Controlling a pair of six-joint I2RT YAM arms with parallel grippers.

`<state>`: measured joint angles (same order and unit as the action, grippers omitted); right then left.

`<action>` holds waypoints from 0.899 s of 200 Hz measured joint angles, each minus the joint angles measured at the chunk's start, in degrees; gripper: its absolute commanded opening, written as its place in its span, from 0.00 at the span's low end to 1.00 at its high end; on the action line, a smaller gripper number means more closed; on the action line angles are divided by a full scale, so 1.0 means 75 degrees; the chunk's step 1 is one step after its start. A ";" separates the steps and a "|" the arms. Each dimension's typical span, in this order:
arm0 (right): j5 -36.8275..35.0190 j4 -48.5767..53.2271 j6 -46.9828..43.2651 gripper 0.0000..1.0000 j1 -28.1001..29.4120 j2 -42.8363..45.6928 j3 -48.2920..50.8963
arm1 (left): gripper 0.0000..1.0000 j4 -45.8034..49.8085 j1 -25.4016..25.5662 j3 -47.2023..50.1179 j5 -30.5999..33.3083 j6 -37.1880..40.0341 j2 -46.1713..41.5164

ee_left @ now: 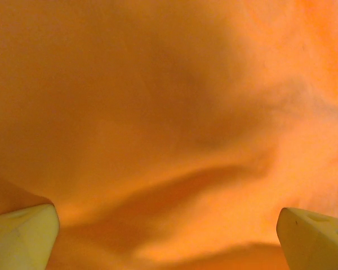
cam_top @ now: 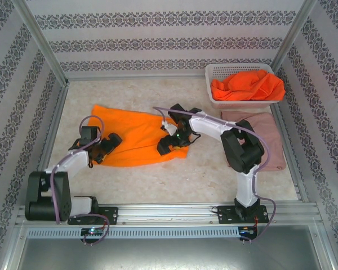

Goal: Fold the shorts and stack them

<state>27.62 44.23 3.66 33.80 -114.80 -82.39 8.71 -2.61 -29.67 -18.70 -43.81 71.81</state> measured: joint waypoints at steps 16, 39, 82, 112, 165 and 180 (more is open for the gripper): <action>0.0000 0.0131 -0.0254 0.98 -0.0245 0.0061 -0.0128 | 1.00 0.0370 0.0000 0.0207 0.0122 -0.0009 -0.0924; 0.0076 0.0006 -0.0259 0.98 -0.0562 0.0769 0.0224 | 0.98 0.0697 0.0023 -0.0114 0.0093 0.0035 -0.2259; 0.0248 -0.1236 0.0688 0.98 -0.1081 0.3657 0.1827 | 0.69 -0.0020 0.0924 -0.1373 -0.0481 -0.0111 -0.2681; 0.0087 -0.2285 0.1673 0.98 -0.1609 0.5173 0.3319 | 0.45 -0.0935 0.2567 -0.1906 -0.0577 -0.0423 -0.1154; -0.0073 -0.3010 0.2847 0.95 -0.2614 0.5811 0.4538 | 0.17 -0.1996 0.4870 -0.3975 -0.0901 -0.0702 0.2699; -0.0076 -0.3153 0.3080 0.92 -0.2774 0.5776 0.4733 | 0.14 -0.2291 0.5106 -0.4508 -0.1055 -0.0816 0.3611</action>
<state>27.05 20.58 26.76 12.99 -71.48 -46.89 -8.47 35.68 -63.48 -26.61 -49.93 98.89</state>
